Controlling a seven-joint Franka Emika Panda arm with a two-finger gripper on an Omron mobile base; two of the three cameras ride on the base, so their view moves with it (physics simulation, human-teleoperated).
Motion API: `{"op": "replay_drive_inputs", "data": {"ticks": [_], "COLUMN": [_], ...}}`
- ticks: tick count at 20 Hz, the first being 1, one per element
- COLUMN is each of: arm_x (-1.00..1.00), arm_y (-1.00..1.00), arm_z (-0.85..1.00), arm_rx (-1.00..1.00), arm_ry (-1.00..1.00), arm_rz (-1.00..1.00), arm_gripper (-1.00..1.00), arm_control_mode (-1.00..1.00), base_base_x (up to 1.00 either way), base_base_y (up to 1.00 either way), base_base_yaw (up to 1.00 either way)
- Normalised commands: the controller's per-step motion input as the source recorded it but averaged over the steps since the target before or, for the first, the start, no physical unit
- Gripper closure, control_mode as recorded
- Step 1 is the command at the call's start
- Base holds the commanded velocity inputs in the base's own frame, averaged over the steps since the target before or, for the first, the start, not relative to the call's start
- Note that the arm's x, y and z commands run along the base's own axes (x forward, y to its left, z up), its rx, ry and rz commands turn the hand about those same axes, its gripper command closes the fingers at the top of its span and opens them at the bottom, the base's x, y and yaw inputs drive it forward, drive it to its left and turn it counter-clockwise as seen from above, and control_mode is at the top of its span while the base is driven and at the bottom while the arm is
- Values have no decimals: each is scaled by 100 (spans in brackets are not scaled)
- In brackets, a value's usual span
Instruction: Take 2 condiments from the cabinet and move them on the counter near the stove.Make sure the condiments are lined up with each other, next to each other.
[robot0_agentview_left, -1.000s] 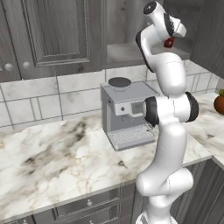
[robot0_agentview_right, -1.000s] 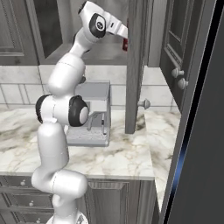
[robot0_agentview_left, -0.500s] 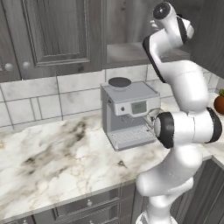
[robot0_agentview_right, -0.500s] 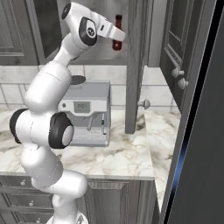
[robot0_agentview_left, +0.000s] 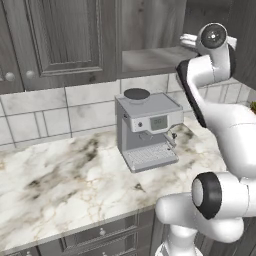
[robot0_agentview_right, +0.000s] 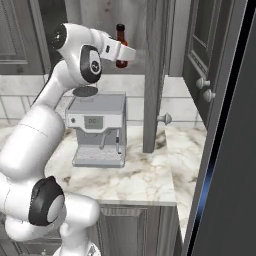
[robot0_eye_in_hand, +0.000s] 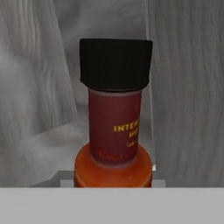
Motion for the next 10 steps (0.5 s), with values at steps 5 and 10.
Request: {"op": "replay_drive_inputs", "data": {"ticks": [5, 10], "arm_x": [-100, -99], "arm_y": [37, 46], "arm_z": [14, 9], "arm_rx": [-5, -7], "arm_ry": [0, 0], "arm_rz": [29, 41], "arm_gripper": [100, 100], "arm_control_mode": [-100, -100], "base_base_x": [0, 0], "base_base_y": [0, 0], "base_base_yaw": [0, 0]}}
